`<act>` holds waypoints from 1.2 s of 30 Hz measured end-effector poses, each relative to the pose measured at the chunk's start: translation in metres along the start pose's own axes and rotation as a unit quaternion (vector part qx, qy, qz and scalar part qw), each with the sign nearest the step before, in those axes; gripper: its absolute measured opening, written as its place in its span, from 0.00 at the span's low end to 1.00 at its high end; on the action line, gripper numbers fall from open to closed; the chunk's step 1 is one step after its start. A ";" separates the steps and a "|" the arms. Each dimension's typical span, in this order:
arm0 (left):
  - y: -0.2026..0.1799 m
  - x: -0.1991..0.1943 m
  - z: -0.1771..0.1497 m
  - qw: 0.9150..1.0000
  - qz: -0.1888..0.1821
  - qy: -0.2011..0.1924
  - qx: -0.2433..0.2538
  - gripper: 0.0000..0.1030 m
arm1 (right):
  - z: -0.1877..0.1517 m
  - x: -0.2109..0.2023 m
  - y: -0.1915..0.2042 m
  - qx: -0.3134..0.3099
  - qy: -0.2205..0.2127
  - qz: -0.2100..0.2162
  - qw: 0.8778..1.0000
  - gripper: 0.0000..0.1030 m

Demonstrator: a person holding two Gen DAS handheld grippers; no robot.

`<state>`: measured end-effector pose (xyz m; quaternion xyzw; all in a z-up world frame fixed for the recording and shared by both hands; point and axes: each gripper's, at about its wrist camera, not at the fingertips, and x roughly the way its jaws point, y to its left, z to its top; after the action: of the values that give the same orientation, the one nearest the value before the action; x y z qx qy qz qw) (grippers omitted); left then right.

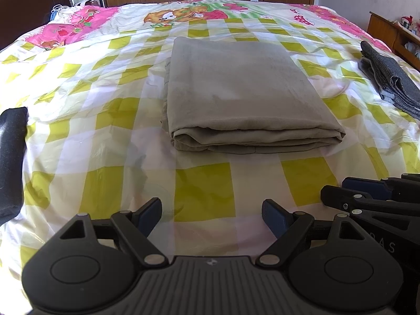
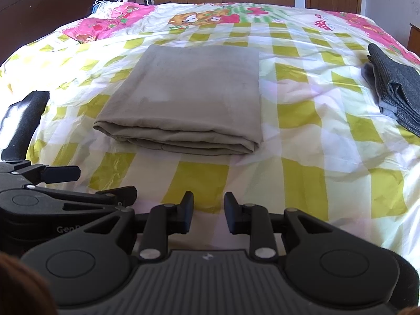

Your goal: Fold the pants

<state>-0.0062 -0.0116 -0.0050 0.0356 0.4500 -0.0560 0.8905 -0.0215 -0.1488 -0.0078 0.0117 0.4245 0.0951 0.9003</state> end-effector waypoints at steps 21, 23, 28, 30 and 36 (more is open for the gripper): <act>0.000 0.002 0.000 1.000 0.009 0.000 0.005 0.90 | -0.001 0.002 0.001 -0.003 0.000 -0.007 1.000 0.26; 0.000 0.003 0.000 1.000 0.011 0.000 0.005 0.90 | -0.001 0.003 0.001 -0.004 0.001 -0.009 1.000 0.26; 0.000 0.003 0.000 1.000 0.011 0.001 0.005 0.90 | -0.001 0.003 0.002 -0.004 0.001 -0.010 1.000 0.26; 0.000 0.003 0.001 1.000 0.011 0.001 0.005 0.90 | -0.001 0.003 0.002 -0.005 0.001 -0.010 1.000 0.26; -0.001 0.004 0.000 1.000 0.011 0.000 0.005 0.90 | -0.001 0.003 0.001 -0.004 0.001 -0.010 1.000 0.26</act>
<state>-0.0041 -0.0124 -0.0079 0.0447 0.4496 -0.0484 0.8908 -0.0210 -0.1469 -0.0103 0.0034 0.4251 0.0880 0.9008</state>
